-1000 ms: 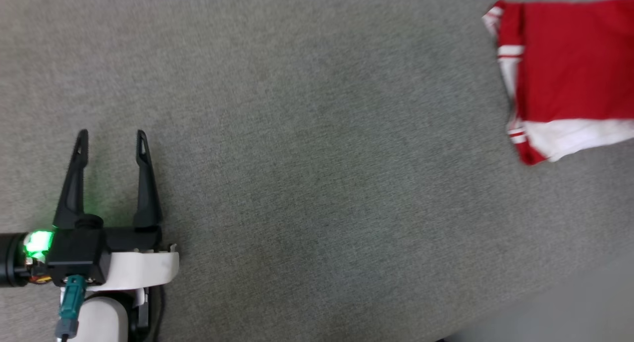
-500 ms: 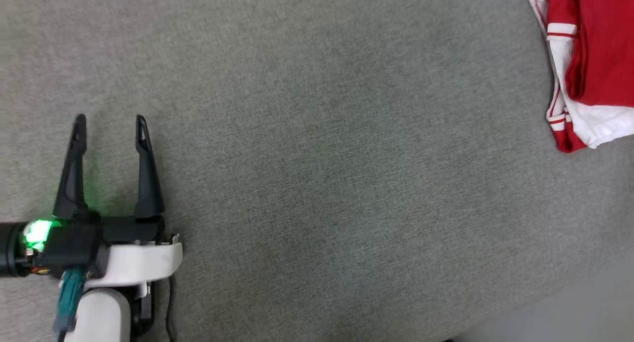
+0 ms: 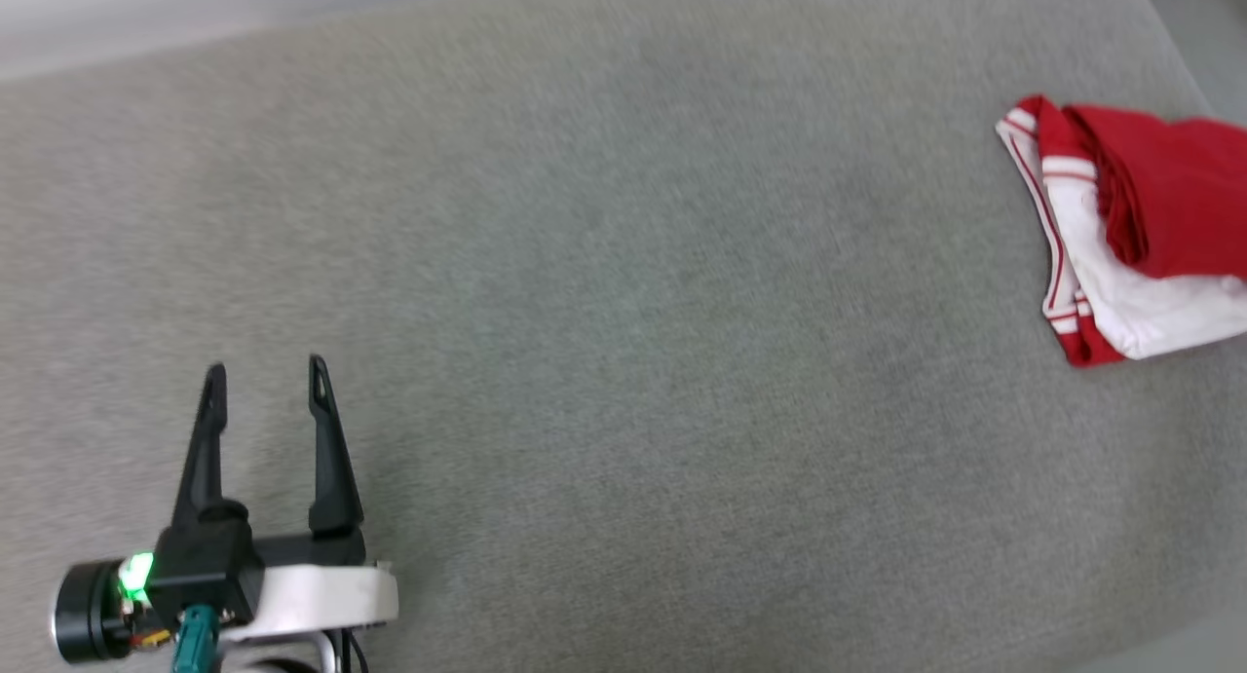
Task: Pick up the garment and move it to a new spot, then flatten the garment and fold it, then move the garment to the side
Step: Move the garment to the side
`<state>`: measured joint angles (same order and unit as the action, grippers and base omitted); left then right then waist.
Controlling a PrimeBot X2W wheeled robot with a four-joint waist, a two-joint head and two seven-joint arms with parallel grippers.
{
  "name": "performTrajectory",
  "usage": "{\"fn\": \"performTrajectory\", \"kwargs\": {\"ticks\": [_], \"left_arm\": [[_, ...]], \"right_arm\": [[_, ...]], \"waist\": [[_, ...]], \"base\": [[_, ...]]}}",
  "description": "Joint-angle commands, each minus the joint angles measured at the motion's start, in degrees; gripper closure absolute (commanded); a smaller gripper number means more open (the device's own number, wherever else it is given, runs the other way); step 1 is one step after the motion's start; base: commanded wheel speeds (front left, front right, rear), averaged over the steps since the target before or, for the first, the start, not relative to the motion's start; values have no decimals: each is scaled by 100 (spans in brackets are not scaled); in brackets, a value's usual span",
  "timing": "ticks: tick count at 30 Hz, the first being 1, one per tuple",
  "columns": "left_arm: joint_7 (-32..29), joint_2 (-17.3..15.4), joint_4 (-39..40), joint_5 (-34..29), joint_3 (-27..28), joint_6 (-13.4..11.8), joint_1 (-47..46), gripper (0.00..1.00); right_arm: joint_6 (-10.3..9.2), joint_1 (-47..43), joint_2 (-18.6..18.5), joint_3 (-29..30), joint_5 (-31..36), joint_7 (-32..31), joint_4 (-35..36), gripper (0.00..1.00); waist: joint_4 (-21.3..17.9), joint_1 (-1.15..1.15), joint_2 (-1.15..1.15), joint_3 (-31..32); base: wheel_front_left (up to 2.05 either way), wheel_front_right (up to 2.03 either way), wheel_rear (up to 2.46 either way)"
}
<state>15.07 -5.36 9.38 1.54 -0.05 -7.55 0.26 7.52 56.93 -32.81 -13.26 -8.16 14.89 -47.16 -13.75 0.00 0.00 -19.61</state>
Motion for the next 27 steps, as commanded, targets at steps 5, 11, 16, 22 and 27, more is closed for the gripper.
{"fn": "performTrajectory", "kwargs": {"ticks": [5, 11, 16, 22, 27], "left_arm": [[13, 101, -34, 66, 1, -15, 304, 0], [12, 154, -146, 18, -27, 23, 512, 0], [12, 181, -238, 43, -17, 40, 665, 0], [12, 201, -330, 21, -27, 74, 806, 0], [12, 213, -384, 48, 14, 81, 948, 0]], "right_arm": [[-6, -1087, 739, 741, 321, 23, 1637, 0], [-6, -2472, 1626, 1198, 520, 26, 3347, 0], [-6, -3371, 2134, 1209, 557, 26, 4038, 0], [-6, -4305, 2575, 1269, 441, 26, 4227, 0], [-5, -4951, 2756, 1306, 342, 27, 4222, 0]], "waist": [[499, 0, 0, 704], [829, 0, 0, 1094], [1004, 0, 0, 1349], [1113, 0, 0, 1585], [1123, 0, 0, 1709]], "base": [[0, 0, 0], [0, 0, 0], [0, 0, 0], [0, 0, 0], [0, 0, 0]]}}
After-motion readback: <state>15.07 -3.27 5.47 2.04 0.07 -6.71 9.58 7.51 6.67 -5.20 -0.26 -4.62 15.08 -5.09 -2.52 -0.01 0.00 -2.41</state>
